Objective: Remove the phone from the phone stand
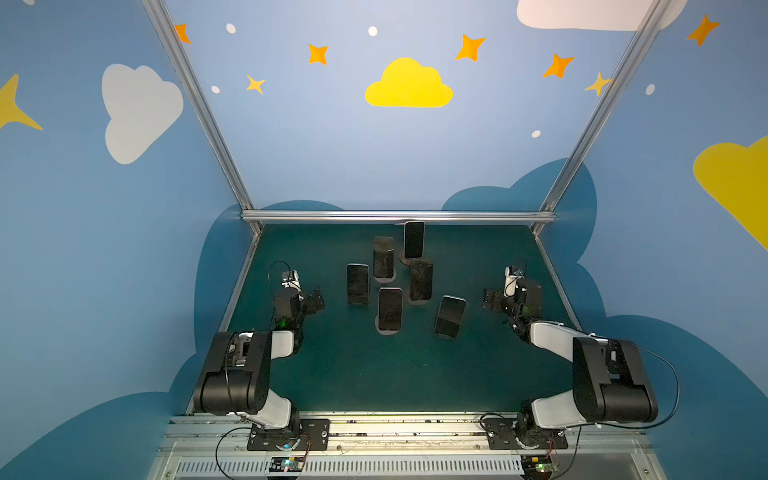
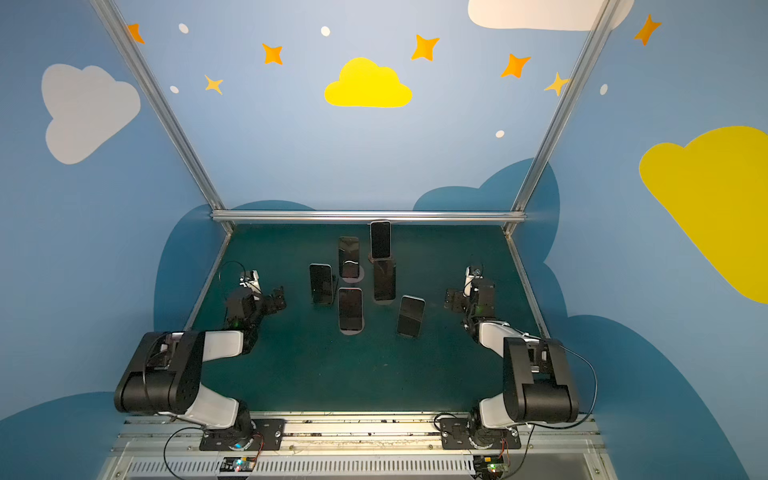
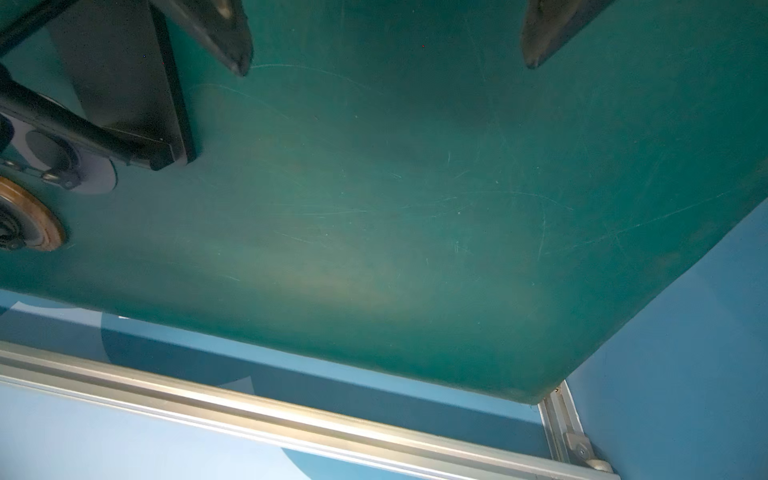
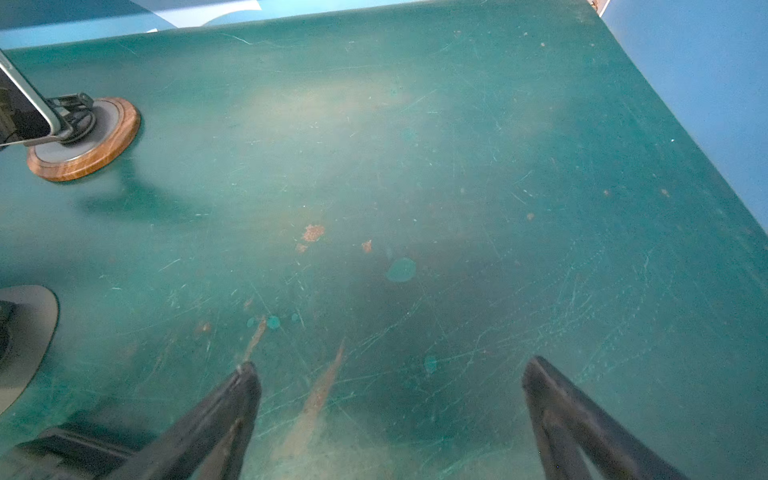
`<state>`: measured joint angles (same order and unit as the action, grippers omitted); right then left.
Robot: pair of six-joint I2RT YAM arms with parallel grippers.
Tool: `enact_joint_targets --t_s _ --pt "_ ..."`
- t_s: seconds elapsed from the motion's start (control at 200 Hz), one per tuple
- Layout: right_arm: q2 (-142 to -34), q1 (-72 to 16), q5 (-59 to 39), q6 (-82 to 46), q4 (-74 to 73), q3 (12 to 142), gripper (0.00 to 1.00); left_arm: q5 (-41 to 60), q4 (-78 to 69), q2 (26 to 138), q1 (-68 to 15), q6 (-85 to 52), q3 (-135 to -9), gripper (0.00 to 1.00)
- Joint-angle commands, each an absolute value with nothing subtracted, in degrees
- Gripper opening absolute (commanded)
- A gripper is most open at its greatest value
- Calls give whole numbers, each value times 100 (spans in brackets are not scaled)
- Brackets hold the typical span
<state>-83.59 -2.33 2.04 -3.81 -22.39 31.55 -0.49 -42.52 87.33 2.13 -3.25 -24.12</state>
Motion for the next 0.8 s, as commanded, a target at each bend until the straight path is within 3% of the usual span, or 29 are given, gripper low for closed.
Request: enact_joint_targets --t_s 0.0,0.796 --pt "-8323 -248 211 -333 -2213 3202 99 -34 -4157 8713 204 -264 -2457 100" --pt "-8329 -248 211 -331 -2205 3200 99 -62 -4148 8719 182 -246 -2466 100"
